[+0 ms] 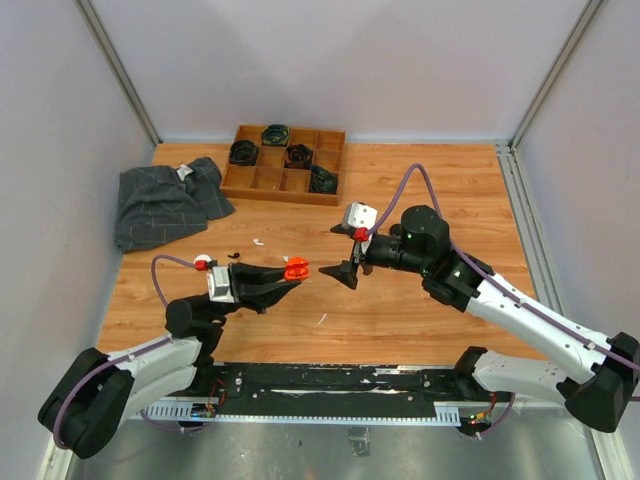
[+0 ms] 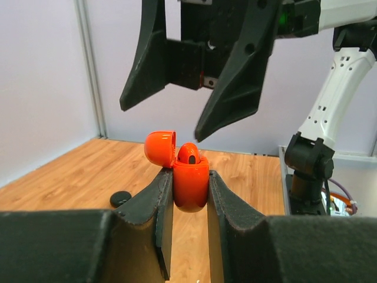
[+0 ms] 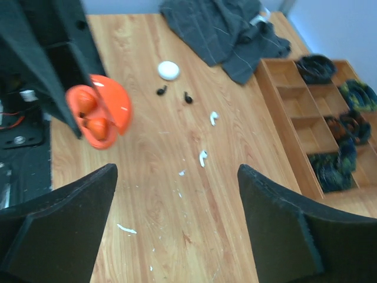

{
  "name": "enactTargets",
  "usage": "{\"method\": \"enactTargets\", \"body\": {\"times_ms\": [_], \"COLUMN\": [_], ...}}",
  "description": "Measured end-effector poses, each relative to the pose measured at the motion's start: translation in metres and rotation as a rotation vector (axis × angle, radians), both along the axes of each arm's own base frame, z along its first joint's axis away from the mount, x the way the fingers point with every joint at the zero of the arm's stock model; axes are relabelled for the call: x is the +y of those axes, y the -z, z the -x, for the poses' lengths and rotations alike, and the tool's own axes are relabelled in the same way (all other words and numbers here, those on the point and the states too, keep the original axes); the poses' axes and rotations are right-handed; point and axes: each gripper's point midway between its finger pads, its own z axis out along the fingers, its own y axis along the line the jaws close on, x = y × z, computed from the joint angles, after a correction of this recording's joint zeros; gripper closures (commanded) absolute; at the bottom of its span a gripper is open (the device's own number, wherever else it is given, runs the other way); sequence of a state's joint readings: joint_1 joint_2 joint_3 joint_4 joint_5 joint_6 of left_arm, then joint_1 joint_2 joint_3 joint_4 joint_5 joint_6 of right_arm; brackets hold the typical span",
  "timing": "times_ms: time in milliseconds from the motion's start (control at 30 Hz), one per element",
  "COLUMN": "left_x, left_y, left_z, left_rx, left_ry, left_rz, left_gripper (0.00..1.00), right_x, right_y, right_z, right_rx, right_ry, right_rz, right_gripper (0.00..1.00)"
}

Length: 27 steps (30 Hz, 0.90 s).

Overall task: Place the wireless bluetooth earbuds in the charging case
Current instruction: Place the earbud in the charging case, then close the charging case.

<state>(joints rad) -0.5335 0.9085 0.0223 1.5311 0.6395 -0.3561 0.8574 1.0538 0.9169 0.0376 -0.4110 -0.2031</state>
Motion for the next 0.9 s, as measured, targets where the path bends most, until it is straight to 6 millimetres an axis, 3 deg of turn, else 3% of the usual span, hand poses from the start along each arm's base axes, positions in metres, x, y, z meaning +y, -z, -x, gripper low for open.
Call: {"method": "enactTargets", "body": {"times_ms": [200,533,900], "left_x": [-0.010,-0.024,-0.026], "left_y": [0.003,0.018,0.016], "left_z": [-0.003,-0.012,-0.014], "left_rx": [0.004,0.065,0.058], "left_ry": [0.045,0.102,0.102], "left_rz": [-0.042,-0.103,-0.104], "left_gripper": [1.00,1.00,1.00], "right_x": [0.013,0.028,0.031], "right_y": [-0.012,0.010,0.014], "right_z": [0.022,0.044,0.052], "right_rx": [0.004,0.087,0.134], "right_ry": [-0.172,-0.351,-0.411], "right_rz": [-0.001,0.042,0.060], "right_gripper": [0.07,0.08,0.11]}}
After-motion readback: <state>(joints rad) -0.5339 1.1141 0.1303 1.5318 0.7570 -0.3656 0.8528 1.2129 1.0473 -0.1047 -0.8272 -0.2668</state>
